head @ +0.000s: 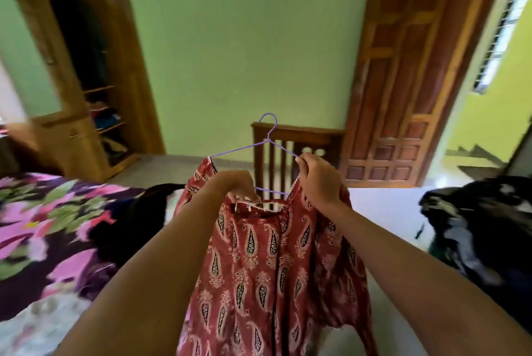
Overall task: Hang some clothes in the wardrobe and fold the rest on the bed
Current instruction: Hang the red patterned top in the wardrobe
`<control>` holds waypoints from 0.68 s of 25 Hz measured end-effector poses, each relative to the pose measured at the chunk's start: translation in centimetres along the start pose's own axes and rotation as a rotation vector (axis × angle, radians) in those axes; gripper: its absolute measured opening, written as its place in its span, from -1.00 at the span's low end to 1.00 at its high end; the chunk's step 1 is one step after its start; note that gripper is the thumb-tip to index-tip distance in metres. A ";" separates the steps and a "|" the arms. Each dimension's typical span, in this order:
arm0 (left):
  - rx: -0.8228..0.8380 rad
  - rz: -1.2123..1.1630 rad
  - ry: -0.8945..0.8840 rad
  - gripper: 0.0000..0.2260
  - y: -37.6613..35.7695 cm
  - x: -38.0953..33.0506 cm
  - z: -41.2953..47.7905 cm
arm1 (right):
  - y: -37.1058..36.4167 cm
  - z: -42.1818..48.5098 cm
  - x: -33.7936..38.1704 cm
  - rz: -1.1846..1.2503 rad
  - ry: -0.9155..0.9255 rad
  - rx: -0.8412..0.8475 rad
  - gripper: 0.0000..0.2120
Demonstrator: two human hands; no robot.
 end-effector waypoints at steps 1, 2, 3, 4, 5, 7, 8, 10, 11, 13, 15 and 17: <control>0.004 -0.012 -0.041 -0.66 -0.2 -3.2 1.0 | 1.8 0.2 -2.7 -0.030 0.003 -0.015 -0.80; 0.009 -0.026 -0.081 -0.67 -0.5 -6.2 1.9 | 3.5 0.3 -4.9 -0.068 0.003 -0.024 -0.81; 0.016 -0.040 -0.122 -0.67 -0.8 -9.5 3.0 | 5.2 0.5 -7.8 -0.122 0.000 -0.036 -0.83; 0.019 -0.040 -0.160 -0.66 -1.3 -12.9 4.0 | 6.9 0.6 -10.5 -0.164 -0.025 -0.035 -0.84; 0.013 -0.043 -0.195 -0.67 -1.5 -15.7 4.8 | 8.4 0.7 -13.0 -0.177 -0.051 -0.036 -0.85; 0.033 -0.056 -0.227 -0.67 -1.9 -19.9 5.9 | 10.2 0.8 -16.5 -0.208 -0.069 -0.030 -0.87; 0.043 -0.043 -0.253 -0.67 -2.2 -24.0 7.2 | 12.0 1.1 -19.8 -0.246 -0.089 -0.023 -0.88; 0.032 -0.046 -0.275 -0.68 -2.3 -26.1 8.1 | 12.9 1.2 -22.3 -0.244 -0.101 -0.022 -0.84; 0.039 -0.045 -0.293 -0.68 -2.4 -28.8 9.3 | 13.8 1.5 -25.1 -0.255 -0.115 -0.010 -0.81; 0.053 -0.037 -0.322 -0.69 -2.5 -32.3 11.5 | 14.6 1.9 -29.4 -0.289 -0.146 -0.030 -0.82; 0.069 -0.037 -0.343 -0.69 -2.7 -35.1 14.2 | 15.0 2.2 -32.9 -0.324 -0.175 -0.058 -0.82; 0.069 -0.029 -0.352 -0.69 -2.5 -37.3 17.4 | 14.5 3.0 -36.0 -0.332 -0.221 -0.058 -0.82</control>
Point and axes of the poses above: each hand's wrist, its own z-axis towards the middle knuckle, its own y-axis out of the back of the hand, x = y × z, the point moved 2 cm from there along z, towards the middle knuckle, and after that the axes turned 9 degrees about y, right-handed, at the moved point
